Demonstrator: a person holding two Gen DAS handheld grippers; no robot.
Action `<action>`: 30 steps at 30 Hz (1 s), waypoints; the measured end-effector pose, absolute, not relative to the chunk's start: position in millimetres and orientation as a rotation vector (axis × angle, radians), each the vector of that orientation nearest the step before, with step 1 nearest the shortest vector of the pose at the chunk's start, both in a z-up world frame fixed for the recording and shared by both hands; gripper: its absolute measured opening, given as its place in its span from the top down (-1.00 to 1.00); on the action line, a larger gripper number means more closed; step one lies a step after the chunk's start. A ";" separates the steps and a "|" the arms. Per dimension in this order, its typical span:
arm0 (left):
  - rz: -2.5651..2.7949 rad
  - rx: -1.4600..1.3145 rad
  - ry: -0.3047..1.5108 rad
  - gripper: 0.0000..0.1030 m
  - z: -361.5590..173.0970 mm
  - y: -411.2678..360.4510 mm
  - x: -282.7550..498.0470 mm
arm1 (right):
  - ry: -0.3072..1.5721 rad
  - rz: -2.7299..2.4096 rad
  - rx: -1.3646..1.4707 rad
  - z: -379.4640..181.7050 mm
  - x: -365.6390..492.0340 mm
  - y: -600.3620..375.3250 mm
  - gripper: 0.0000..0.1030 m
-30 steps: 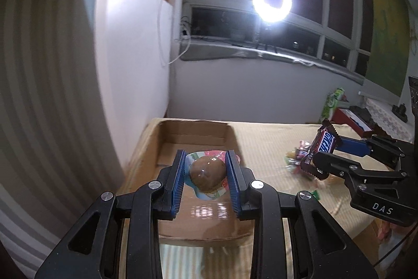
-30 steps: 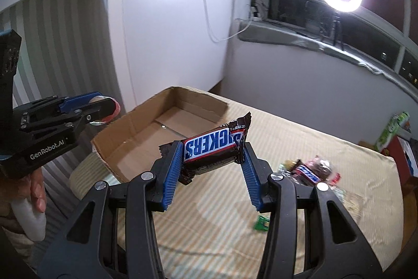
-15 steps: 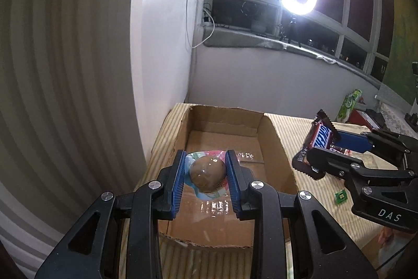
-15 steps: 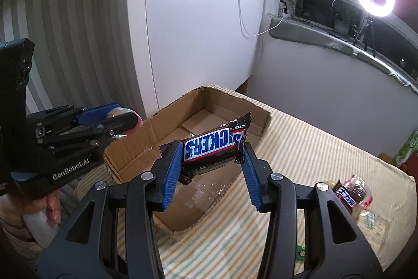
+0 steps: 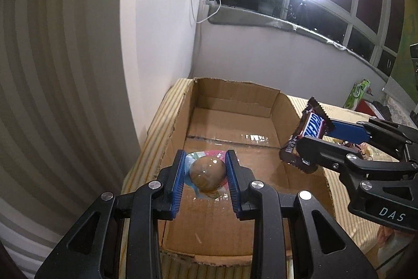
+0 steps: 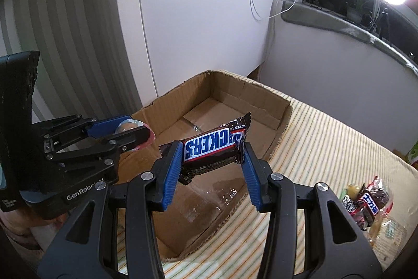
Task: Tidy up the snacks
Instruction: 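Open both tools to drop the chocolate and Snickers into the box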
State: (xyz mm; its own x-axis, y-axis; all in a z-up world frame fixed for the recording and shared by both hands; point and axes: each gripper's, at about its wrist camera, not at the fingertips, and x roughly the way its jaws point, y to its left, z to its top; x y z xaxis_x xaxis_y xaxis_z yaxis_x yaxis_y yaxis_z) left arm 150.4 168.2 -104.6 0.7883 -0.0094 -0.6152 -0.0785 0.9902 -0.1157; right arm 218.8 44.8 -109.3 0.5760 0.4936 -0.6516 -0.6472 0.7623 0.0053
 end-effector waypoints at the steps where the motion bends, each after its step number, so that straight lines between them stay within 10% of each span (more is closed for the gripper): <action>1: 0.039 -0.137 0.669 0.45 -106.6 168.5 153.1 | 0.685 0.677 -0.243 -111.2 221.0 45.1 0.09; 19: 0.054 -0.150 0.700 0.42 -117.0 175.9 159.8 | 0.706 0.679 -0.261 -122.8 232.1 56.3 0.00; 24: 0.077 -0.153 0.673 -0.27 -109.2 174.8 154.6 | 0.639 0.661 -0.247 -107.3 221.6 49.9 -0.28; 30: 0.095 -0.141 0.646 -0.30 -95.9 172.4 147.7 | 0.620 0.645 -0.238 -94.5 210.3 36.5 -0.28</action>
